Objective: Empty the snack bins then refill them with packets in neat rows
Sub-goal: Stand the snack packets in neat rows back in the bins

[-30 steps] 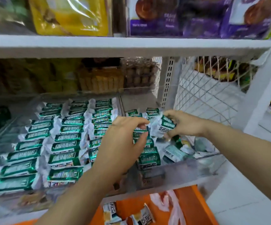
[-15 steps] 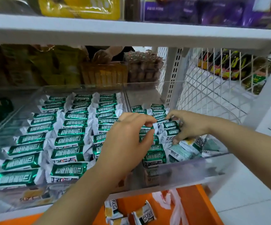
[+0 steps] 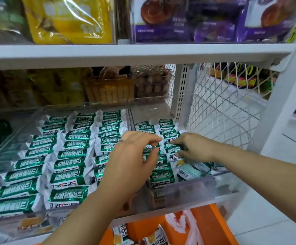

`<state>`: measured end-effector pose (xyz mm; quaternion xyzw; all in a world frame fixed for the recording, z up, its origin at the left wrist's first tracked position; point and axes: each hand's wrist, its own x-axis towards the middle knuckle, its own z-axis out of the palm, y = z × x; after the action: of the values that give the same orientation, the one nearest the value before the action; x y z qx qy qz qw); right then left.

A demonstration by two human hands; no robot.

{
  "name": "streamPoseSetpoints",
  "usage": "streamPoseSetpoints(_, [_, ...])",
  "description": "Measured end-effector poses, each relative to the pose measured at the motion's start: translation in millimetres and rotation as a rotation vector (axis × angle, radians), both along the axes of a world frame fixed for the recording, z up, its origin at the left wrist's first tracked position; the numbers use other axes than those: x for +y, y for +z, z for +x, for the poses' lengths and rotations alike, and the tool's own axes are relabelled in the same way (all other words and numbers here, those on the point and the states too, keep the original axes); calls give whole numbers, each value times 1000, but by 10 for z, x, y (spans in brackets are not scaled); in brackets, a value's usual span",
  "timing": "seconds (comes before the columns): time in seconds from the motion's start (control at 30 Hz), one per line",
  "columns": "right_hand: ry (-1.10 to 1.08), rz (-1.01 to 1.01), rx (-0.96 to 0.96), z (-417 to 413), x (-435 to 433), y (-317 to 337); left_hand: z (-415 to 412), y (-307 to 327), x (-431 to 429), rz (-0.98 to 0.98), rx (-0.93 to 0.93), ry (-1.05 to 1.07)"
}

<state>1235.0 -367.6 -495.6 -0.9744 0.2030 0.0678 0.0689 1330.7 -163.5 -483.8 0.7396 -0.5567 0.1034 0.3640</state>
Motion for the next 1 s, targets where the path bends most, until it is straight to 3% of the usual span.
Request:
streamPoseSetpoints(0.1, [-87, 250, -163, -80, -114, 208, 4, 4, 1, 0, 0, -9])
streamPoseSetpoints(0.2, [-215, 85, -377, -84, -380, 394, 7, -2, -9, -9, -8, -4])
streamPoseSetpoints(0.3, [-271, -36, -111, 18, -528, 337, 12, -22, -9, -26, -7, -2])
streamPoseSetpoints(0.43, [-247, -43, 209, 176, -536, 162, 25, -31, -7, -45, -11, -15])
streamPoseSetpoints(0.57, [-239, -71, 313, 272, -578, 45, 41, -31, 0, -32, -2, -30])
streamPoseSetpoints(0.7, [-220, -303, 389, 292, -453, 105, 57, -42, -2, -41, -10, -37])
streamPoseSetpoints(0.83, [-300, -648, 199, 99, -218, 411, 78, -65, -3, -54, -19, -44])
streamPoseSetpoints(0.9, [-333, -629, 29, -76, -116, 581, 81, -78, -1, -62, -25, -35])
streamPoseSetpoints(1.0, [-409, -414, -260, -438, 77, 791, 92, -55, 4, -36, -65, -18])
